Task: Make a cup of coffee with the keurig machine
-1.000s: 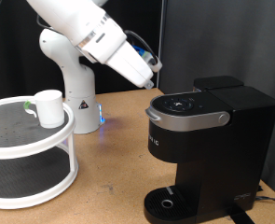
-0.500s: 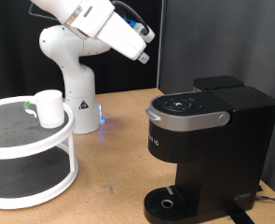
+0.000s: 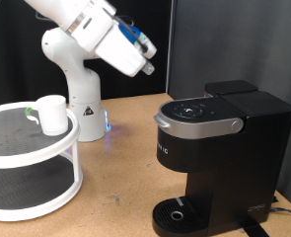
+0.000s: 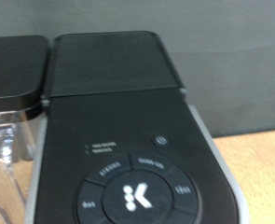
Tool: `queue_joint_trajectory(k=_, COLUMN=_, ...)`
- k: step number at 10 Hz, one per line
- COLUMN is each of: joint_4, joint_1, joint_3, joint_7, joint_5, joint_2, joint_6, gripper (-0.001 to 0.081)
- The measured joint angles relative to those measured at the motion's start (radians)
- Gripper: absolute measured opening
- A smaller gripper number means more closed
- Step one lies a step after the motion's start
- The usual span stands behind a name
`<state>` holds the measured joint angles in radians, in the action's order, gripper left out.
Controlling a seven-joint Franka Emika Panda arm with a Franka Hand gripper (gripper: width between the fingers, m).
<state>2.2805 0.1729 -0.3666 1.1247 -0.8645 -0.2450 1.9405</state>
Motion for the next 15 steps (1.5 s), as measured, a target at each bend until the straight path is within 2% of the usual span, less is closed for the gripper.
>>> queue_joint_trajectory(k=2, joint_4=0.040, joint_1=-0.022, joint_3=-0.011, joint_7=-0.016, joint_5=-0.002, joint_2=-0.027, joint_6=0.005, gripper=0.0000)
queue_joint_trajectory(k=5, joint_4=0.095, joint_1=-0.069, joint_3=-0.049, joint_7=-0.010, joint_5=0.030, joint_2=-0.092, joint_6=-0.031, gripper=0.0000)
queue_joint_trajectory(k=7, joint_4=0.134, joint_1=-0.105, joint_3=-0.062, joint_7=-0.010, joint_5=0.034, joint_2=-0.144, joint_6=-0.015, gripper=0.0000)
queue_joint_trajectory(k=10, joint_4=0.162, joint_1=-0.143, joint_3=-0.080, joint_7=-0.009, joint_5=0.050, joint_2=-0.199, joint_6=-0.014, gripper=0.0000)
queue_joint_trajectory(k=13, joint_4=0.164, joint_1=-0.147, joint_3=-0.094, joint_7=0.024, joint_5=0.052, joint_2=-0.209, joint_6=-0.018, gripper=0.0000)
queue_joint_trajectory(k=15, joint_4=0.164, joint_1=-0.148, joint_3=-0.117, joint_7=0.059, joint_5=0.075, joint_2=-0.208, joint_6=-0.069, gripper=0.0000)
